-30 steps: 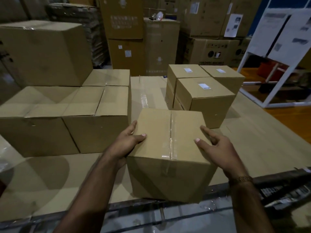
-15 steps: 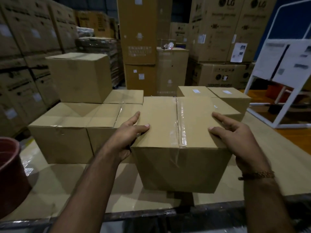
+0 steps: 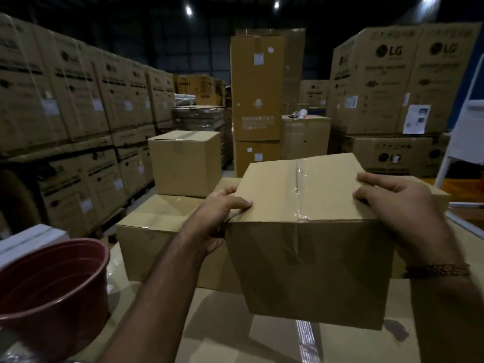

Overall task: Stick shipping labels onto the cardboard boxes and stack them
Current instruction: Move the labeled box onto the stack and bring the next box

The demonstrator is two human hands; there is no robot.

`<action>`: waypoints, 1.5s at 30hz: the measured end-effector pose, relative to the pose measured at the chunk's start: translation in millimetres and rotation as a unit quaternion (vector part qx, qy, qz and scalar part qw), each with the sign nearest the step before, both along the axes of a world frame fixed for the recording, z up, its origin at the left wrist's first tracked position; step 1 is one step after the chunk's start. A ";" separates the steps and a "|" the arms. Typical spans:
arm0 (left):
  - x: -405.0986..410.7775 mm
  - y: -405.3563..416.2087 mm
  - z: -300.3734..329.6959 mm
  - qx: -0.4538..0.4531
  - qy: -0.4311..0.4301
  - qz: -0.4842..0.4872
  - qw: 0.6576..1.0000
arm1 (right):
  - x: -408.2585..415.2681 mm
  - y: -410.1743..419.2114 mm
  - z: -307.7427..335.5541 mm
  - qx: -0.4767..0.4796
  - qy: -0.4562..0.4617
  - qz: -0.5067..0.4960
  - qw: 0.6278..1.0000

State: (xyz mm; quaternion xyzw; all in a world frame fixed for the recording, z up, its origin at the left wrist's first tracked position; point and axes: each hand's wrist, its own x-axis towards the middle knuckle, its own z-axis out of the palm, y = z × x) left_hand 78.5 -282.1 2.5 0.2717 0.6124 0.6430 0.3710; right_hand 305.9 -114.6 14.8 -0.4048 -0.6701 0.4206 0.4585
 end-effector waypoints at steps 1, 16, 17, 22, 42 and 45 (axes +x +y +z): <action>-4.2 -0.2 2.3 0.001 0.008 -0.009 1.000 | -1.1 -3.3 5.7 0.005 -0.002 -0.004 1.000; -113.2 -53.1 58.7 0.101 0.012 -0.042 0.994 | -97.6 -70.7 61.1 0.016 0.093 -0.035 0.995; -123.3 -59.0 60.4 0.097 0.020 -0.032 0.995 | -109.0 -75.9 61.9 0.019 0.101 -0.027 0.994; -177.2 -84.7 64.9 0.095 0.033 0.010 0.995 | -165.0 -98.6 60.6 0.027 0.109 0.017 0.994; -282.9 9.4 63.0 0.101 0.245 -0.053 0.963 | -235.9 -17.1 43.6 0.163 -0.045 0.113 0.979; -287.5 44.1 57.8 0.105 0.279 -0.006 0.954 | -246.9 23.3 35.9 0.165 -0.032 0.101 0.981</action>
